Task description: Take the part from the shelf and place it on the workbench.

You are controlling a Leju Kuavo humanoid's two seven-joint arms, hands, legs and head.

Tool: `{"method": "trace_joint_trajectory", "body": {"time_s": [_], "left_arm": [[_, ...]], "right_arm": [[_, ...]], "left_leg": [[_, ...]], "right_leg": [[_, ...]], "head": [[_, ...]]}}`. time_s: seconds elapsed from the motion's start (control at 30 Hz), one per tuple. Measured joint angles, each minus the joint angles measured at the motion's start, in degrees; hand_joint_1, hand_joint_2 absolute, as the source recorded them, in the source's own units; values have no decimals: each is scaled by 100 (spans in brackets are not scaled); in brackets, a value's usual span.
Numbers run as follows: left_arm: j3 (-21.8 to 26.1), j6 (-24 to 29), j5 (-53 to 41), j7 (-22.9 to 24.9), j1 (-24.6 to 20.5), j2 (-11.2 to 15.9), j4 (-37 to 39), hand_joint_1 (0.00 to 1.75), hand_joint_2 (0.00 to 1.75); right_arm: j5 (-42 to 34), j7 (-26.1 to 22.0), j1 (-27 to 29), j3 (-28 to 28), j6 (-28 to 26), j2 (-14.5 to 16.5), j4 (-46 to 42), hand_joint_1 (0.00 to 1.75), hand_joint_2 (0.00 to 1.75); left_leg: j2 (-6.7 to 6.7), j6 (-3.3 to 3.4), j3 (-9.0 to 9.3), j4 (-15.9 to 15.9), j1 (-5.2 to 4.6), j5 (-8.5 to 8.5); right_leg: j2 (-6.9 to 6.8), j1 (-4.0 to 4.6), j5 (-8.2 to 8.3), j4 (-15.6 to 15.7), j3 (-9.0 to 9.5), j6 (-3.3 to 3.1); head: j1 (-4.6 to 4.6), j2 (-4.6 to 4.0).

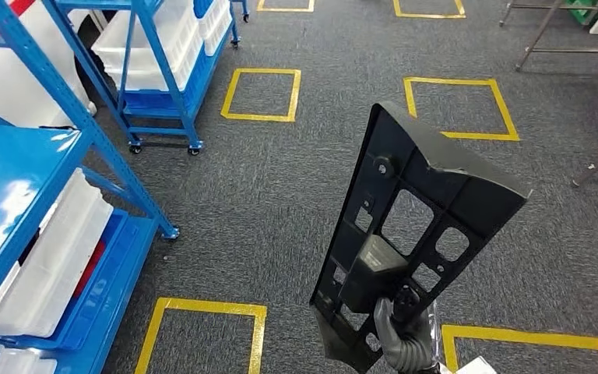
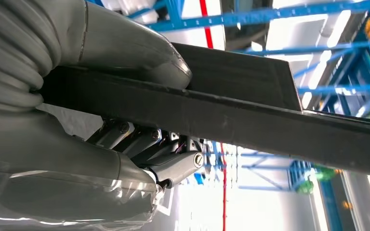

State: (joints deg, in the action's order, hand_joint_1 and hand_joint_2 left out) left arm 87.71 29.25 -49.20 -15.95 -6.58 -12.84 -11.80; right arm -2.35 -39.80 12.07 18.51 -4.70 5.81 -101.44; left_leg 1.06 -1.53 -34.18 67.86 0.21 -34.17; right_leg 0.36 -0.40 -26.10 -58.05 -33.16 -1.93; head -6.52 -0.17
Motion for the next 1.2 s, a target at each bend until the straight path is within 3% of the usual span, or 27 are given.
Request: {"method": "trace_joint_trajectory", "body": {"time_s": [0.03,0.07,0.1,0.17,0.2,0.27,0.3,0.33,0.37,0.4,0.43,0.5,0.57,0.6,0.63,0.7,0.77,0.8,0.87,0.93,1.0,1.07,1.1,1.13,1.17,1.2], "left_arm": [[0,-91,13,-62,20,5,0,0,0],[0,-191,30,-125,38,14,0,0,0],[0,-298,45,-181,53,27,0,0,0],[-1,-479,64,-258,67,60,0,0,0],[-1,-552,69,-285,70,82,0,0,0],[-5,-662,83,-324,75,125,0,0,0],[-9,-704,92,-337,75,140,0,0,0],[-14,-743,99,-347,73,154,0,0,0],[-20,-781,105,-356,69,168,0,0,0],[-26,-815,107,-365,67,180,0,0,0],[-31,-849,108,-374,71,194,0,0,0],[-35,-923,107,-386,99,219,0,0,0],[-39,-997,105,-389,125,241,0,0,0],[-43,-1025,104,-389,128,251,0,0,0],[-48,-1052,102,-391,127,260,0,0,0],[-60,-1097,97,-404,123,276,0,0,0],[-72,-1129,82,-448,123,293,0,0,0],[-79,-1140,74,-479,122,305,0,0,0],[-88,-1191,97,-556,109,331,0,0,0],[-88,-1306,139,-659,95,369,0,0,0],[-97,-1426,105,-796,105,374,0,0,0],[-124,-1518,38,-907,135,338,0,0,0],[-141,-1560,13,-936,151,323,0,0,0],[-163,-1604,-10,-953,163,307,0,0,0],[-187,-1648,-38,-959,173,297,0,0,0],[-210,-1684,-59,-958,179,289,0,0,0]], "right_arm": [[-16,0,12,-3,-19,4,-1,175,175],[-35,0,34,-12,-34,4,-3,175,175],[-56,0,59,-25,-43,4,-5,175,175],[-83,0,101,-76,-33,4,-22,175,175],[-91,0,115,-113,-18,4,-34,175,175],[-97,0,135,-202,22,4,-65,175,175],[-101,0,149,-250,41,4,-78,175,175],[-106,0,169,-301,56,4,-92,175,175],[-110,-1,194,-358,67,3,-105,175,175],[-113,-1,213,-416,71,2,-118,175,175],[-116,-2,221,-469,75,1,-128,175,175],[-125,-2,222,-560,90,0,-135,175,175],[-136,-2,247,-650,108,-1,-135,175,175],[-138,-1,267,-698,113,-2,-135,175,175],[-139,-1,284,-743,117,-4,-137,175,175],[-139,-1,300,-811,126,-8,-149,175,175],[-137,-2,305,-850,140,-9,-177,175,175],[-135,-2,311,-871,151,-9,-191,175,175],[-133,-2,329,-915,204,-8,-209,175,175],[-117,-4,326,-942,261,-1,-213,175,175],[-72,-5,340,-967,250,28,-245,175,175],[-38,-4,429,-1031,226,55,-330,175,175],[-33,-4,492,-1075,229,62,-384,175,175],[-26,-4,554,-1120,238,69,-439,175,175],[-12,-4,611,-1166,250,82,-498,175,175],[6,-4,659,-1208,264,99,-555,175,175]], "left_leg": [[-42,-6,-176,371,2,-132],[-55,-6,-286,592,3,-162],[-63,2,-296,592,3,-71],[-171,39,-29,-39,5,358],[-325,68,141,-439,10,531],[-559,114,333,-923,14,669],[-591,137,352,-981,7,653],[-527,163,361,-1011,4,668],[-451,199,374,-1046,9,697],[-374,241,386,-1089,18,732],[-288,280,391,-1133,26,765],[-111,325,380,-1167,10,791],[75,332,365,-1162,-5,786],[161,328,361,-1157,-6,779],[242,316,360,-1148,-5,769],[389,270,365,-1110,-11,731],[505,201,380,-1068,-34,685],[559,164,392,-1061,-44,672],[662,97,421,-1063,-33,651],[461,34,367,-866,1,477],[89,-9,92,-200,34,79],[-46,-20,-229,520,41,-210],[-60,-14,-281,628,41,-189],[-74,0,-230,508,41,-54],[-123,21,-85,178,41,165],[-271,47,96,-244,44,375]], "right_leg": [[78,6,6,-5,-8,-9],[160,13,9,-12,-11,-12],[249,16,9,-23,-11,-12],[426,16,11,-45,-7,-8],[507,21,13,-59,-13,6],[649,11,32,-73,-50,63],[716,0,49,-70,-74,107],[789,-13,72,-55,-97,153],[766,-17,74,-64,-118,186],[646,-8,22,-131,-162,211],[472,5,-94,-297,-248,227],[119,6,-479,-954,-557,250],[25,-27,-711,-1553,-826,288],[2,-44,-673,-1586,-825,305],[-33,-59,-544,-1401,-711,319],[-259,-65,-229,-625,-269,321],[-448,-41,-94,-110,4,280],[-456,-21,-100,-56,19,250],[-309,-17,-70,-39,8,184],[-167,-42,-28,1,12,107],[-28,-50,-2,13,1,56],[122,-33,4,6,-10,40],[206,-26,4,0,-9,39],[295,-22,5,-8,-6,39],[387,-21,4,-16,-2,42],[470,-26,5,-25,-5,48]], "head": [[1,0],[1,0],[1,0],[0,0],[0,0],[0,0],[0,0],[-1,-1],[-1,-1],[0,-1],[1,-1],[3,-1],[2,0],[3,0],[3,0],[3,0],[2,0],[2,0],[2,0],[2,0],[2,0],[2,0],[2,0],[2,0],[2,0],[2,0]]}}
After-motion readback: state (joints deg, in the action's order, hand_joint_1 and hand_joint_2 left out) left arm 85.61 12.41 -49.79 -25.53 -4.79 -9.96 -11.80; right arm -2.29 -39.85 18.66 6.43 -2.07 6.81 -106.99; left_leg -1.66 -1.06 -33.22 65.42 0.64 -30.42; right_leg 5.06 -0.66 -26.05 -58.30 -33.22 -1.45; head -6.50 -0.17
